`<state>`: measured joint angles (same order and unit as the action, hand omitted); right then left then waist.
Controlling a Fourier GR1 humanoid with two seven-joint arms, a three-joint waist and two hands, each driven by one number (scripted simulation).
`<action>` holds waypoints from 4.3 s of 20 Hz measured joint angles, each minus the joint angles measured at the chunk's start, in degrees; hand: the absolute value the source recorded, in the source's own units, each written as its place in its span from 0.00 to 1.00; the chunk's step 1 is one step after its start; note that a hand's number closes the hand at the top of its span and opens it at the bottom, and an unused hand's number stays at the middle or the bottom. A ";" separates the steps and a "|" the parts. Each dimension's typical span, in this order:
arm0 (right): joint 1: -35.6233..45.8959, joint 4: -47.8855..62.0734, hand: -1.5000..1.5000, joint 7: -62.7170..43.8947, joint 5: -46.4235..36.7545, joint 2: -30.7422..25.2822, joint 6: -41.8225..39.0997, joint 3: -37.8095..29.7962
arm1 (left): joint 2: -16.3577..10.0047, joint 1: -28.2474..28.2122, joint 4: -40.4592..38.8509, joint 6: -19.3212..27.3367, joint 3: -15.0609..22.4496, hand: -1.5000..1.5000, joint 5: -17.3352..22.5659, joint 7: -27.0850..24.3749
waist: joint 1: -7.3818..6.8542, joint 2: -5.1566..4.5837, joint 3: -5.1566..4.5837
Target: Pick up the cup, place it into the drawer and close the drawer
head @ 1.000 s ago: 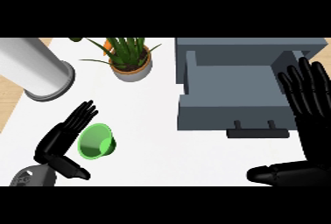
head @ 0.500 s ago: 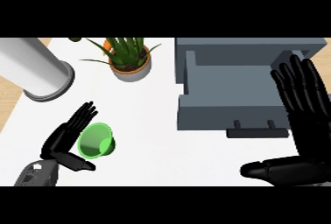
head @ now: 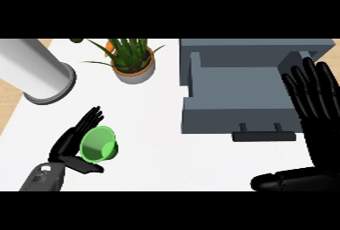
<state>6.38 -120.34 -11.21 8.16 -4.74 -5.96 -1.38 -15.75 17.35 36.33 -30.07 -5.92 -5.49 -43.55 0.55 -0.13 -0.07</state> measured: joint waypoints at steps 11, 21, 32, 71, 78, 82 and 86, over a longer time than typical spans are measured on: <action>0.20 0.75 0.00 0.83 0.10 0.21 -0.26 -0.05 | 0.10 2.96 -6.82 0.70 2.14 0.00 -0.11 -4.05 | 0.08 -0.05 -0.02; -0.18 0.17 0.00 0.27 1.00 -0.24 -0.92 -0.45 | 1.36 6.10 -11.70 -1.12 2.60 0.00 2.03 -3.72 | 0.35 -0.14 -0.05; -0.04 0.70 0.00 0.48 1.22 -0.71 -1.30 -1.12 | 2.83 5.90 -11.70 -6.56 4.62 1.00 5.30 -2.36 | 0.40 -0.21 -0.11; -0.83 1.39 0.00 0.97 1.14 -0.71 -1.28 -2.58 | 14.52 3.01 42.86 24.65 3.62 1.00 22.14 20.38 | -0.73 0.29 0.10; -1.71 1.16 0.00 1.97 0.48 -0.65 -1.84 -2.33 | 15.28 10.98 46.08 31.99 6.30 1.00 20.22 28.10 | -0.39 0.19 0.09; -3.04 0.76 0.00 2.82 -0.03 -0.18 -1.89 -1.90 | 15.48 18.28 43.51 36.08 6.98 1.00 18.87 31.50 | -0.09 0.14 0.08; -2.03 3.21 0.00 3.81 0.84 -0.57 -2.40 -3.18 | 15.55 25.23 38.64 39.32 7.32 1.00 17.76 32.80 | -0.01 0.09 0.09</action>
<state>4.35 -117.14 -7.40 9.00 -5.30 -8.37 -4.56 -0.20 42.58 74.97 9.25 1.41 12.27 -10.76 0.54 -0.05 0.02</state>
